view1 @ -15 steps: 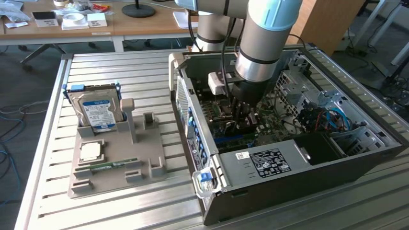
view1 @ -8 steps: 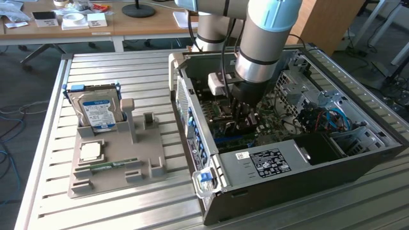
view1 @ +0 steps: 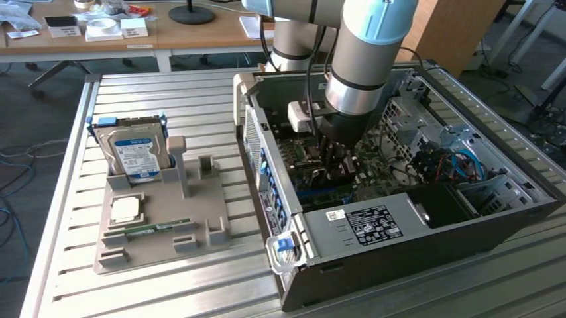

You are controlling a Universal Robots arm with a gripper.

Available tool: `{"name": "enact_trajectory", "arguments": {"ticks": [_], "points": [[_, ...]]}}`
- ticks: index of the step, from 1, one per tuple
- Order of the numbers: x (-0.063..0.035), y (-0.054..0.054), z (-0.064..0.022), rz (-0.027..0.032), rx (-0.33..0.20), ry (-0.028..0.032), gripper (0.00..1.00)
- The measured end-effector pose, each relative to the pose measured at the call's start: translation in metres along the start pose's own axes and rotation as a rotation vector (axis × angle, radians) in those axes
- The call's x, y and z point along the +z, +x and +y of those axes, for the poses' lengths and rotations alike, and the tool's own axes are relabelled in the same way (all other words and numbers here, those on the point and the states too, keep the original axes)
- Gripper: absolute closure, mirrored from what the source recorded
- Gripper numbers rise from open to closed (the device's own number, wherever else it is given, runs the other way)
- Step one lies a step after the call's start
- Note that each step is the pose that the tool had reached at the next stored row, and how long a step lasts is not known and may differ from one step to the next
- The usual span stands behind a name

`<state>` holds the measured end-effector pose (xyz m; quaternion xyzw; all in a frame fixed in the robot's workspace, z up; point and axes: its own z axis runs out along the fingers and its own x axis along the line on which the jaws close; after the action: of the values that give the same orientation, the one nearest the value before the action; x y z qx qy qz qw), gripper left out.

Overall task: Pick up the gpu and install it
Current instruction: 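Insert the gpu into the slot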

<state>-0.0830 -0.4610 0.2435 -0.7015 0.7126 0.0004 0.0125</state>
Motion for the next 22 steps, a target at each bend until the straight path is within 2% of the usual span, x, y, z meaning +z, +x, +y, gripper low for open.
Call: {"name": "enact_trajectory", "arguments": {"ticks": [22], "points": [[0.004, 0.0, 0.0003, -0.0001, 0.0, 0.0001, 0.73]]}}
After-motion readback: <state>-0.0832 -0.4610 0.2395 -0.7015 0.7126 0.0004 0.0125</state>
